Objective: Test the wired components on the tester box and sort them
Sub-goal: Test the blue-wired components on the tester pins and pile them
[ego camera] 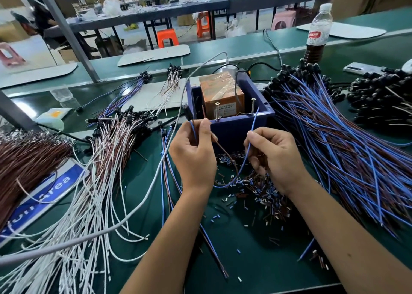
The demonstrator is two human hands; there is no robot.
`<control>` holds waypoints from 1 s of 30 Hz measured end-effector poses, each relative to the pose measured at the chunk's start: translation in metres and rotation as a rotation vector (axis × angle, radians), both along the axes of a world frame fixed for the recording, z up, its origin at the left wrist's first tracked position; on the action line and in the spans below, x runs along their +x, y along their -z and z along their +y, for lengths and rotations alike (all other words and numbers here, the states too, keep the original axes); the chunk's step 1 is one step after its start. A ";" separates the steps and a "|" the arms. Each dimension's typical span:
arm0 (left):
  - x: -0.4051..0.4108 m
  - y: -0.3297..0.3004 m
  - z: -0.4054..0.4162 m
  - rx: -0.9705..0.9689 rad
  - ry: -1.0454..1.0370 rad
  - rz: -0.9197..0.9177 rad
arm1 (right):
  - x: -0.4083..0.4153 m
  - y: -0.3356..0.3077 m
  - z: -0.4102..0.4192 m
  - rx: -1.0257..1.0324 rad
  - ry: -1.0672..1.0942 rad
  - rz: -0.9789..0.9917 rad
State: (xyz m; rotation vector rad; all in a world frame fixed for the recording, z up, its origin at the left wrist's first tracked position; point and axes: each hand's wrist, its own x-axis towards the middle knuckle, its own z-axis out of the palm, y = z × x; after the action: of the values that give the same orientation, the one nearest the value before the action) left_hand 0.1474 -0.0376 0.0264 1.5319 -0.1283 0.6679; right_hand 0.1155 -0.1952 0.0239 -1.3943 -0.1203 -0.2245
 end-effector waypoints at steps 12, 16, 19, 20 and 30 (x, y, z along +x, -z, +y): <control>-0.004 0.000 -0.008 0.017 0.139 0.043 | -0.004 -0.005 0.002 -0.043 -0.079 0.028; -0.003 -0.001 -0.008 -0.003 0.159 0.055 | -0.004 -0.005 0.002 -0.036 -0.069 0.032; -0.004 -0.002 -0.007 -0.001 0.175 0.060 | -0.004 -0.005 0.002 -0.037 -0.071 0.036; -0.005 -0.003 -0.007 -0.003 0.180 0.062 | -0.004 -0.005 0.002 -0.039 -0.072 0.036; -0.009 -0.002 -0.007 -0.046 0.073 0.021 | -0.004 -0.003 0.000 -0.038 -0.065 -0.011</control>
State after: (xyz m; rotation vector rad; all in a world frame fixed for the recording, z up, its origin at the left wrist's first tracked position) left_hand 0.1389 -0.0442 0.0283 1.4822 -0.1511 0.5928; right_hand 0.1118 -0.1949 0.0273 -1.4247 -0.1796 -0.1763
